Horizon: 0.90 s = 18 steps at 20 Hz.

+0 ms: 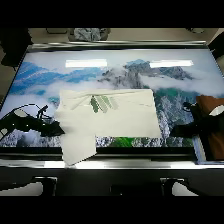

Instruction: Fold the shirts.

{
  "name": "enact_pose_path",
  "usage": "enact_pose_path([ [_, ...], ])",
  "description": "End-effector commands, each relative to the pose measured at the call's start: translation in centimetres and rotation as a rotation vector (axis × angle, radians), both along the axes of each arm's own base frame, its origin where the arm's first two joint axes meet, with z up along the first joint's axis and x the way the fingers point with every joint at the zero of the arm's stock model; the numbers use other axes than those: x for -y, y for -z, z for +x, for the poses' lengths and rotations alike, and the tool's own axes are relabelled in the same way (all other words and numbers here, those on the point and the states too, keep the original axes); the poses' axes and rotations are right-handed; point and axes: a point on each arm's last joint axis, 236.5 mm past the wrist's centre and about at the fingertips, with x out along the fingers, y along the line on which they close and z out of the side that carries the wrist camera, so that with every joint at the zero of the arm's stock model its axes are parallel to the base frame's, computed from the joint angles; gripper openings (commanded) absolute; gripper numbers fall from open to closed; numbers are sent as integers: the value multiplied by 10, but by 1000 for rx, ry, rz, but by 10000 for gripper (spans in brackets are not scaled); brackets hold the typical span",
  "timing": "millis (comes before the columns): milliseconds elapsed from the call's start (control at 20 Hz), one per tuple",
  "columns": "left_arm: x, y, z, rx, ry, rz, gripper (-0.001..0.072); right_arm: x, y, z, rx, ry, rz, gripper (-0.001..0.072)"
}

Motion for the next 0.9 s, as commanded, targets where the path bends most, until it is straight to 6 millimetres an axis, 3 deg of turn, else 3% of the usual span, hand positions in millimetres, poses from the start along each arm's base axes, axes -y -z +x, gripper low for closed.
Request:
enact_pose_path([
  [0, 4, 1, -1, 0, 12, 1, 31, -20, 17, 5, 32, 79, 74, 516],
  [150, 5, 0, -2, 6, 29, -3, 29, -45, 24, 10, 50, 137, 190, 516],
  [300, 8, -5, -9, 1, 69, -22, 29, -41, 36, 14, 59, 182, 169, 516],
  [500, 8, -7, -8, 7, 69, -19, 29, -60, 41, 24, 78, 150, 156, 515],
  [550, 8, -7, -8, 7, 68, -20, 29, -66, 45, 28, 83, 142, 139, 465],
  [650, 5, -8, -5, 14, 61, -17, 29, -74, 45, 29, 83, 120, 134, 122],
  [700, 2, -11, 0, 26, 54, -14, 29, -75, 43, 28, 76, 109, 142, 44],
  [750, -2, -20, 7, 36, 41, -14, 29, -73, 37, 28, 78, 81, 142, 43],
  [850, -11, -52, 26, 72, 43, -20, 27, -65, 7, 40, 137, -41, 116, 42],
])
